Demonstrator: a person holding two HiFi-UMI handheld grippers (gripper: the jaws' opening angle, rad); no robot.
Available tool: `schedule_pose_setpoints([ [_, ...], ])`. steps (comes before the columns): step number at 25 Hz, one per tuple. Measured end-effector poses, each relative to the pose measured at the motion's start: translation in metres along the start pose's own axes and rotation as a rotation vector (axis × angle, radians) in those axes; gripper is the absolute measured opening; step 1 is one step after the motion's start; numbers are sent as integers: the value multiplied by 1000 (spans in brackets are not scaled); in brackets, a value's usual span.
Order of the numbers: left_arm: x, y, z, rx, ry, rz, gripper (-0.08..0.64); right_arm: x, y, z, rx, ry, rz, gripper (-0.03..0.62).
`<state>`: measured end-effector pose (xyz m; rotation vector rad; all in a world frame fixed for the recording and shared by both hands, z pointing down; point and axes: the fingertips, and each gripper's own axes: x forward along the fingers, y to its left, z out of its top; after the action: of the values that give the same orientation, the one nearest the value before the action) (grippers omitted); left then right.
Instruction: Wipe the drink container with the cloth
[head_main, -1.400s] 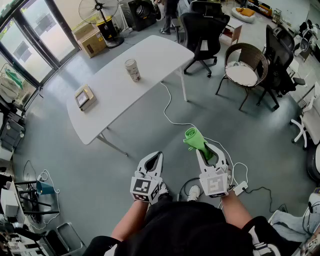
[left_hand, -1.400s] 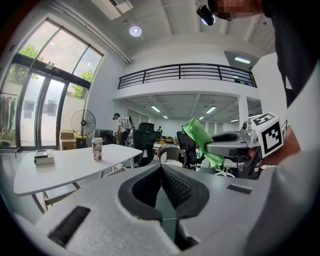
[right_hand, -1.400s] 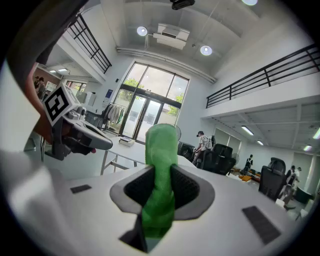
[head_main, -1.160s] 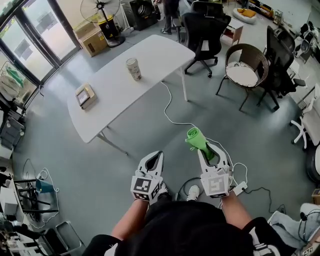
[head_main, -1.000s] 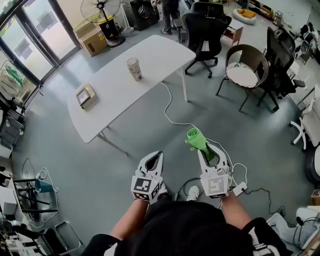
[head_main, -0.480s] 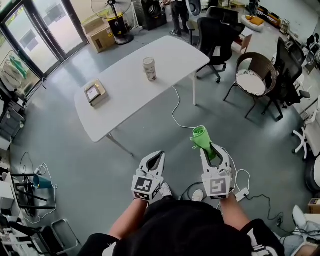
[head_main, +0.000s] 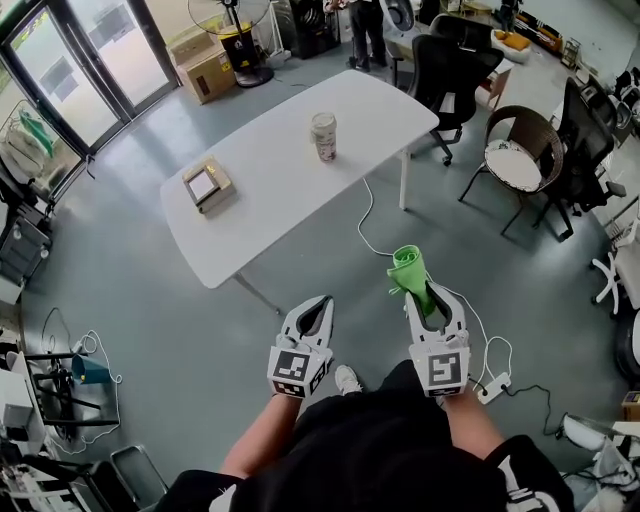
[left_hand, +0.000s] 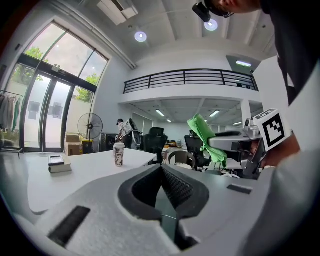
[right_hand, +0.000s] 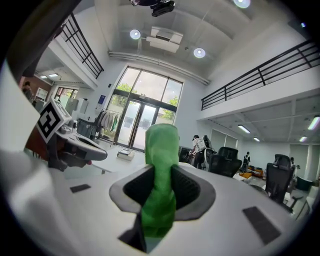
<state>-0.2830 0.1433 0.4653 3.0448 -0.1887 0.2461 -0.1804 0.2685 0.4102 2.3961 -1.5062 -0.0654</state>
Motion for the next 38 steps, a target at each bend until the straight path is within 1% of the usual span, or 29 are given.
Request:
schedule_pose_setpoints([
  [4,0,10,2,-29,-28,-17,14,15,9,4,4,16,15,112],
  [9,2,23,0,-10,-7,-11,14,30,12,0,19,31,21,112],
  [13,14,32,-4,1,15,-5,14,45,5,-3,21,26,23,112],
  [22,77,35,4,30,35,-22,14,97,-37,-7,9,14,40,112],
  [31,155,60,18,23,48,53,14,159,-91,-22,19,13,97,112],
  [38,208,65,33,22,55,99,14,199,-135,-26,13,-9,149,112],
])
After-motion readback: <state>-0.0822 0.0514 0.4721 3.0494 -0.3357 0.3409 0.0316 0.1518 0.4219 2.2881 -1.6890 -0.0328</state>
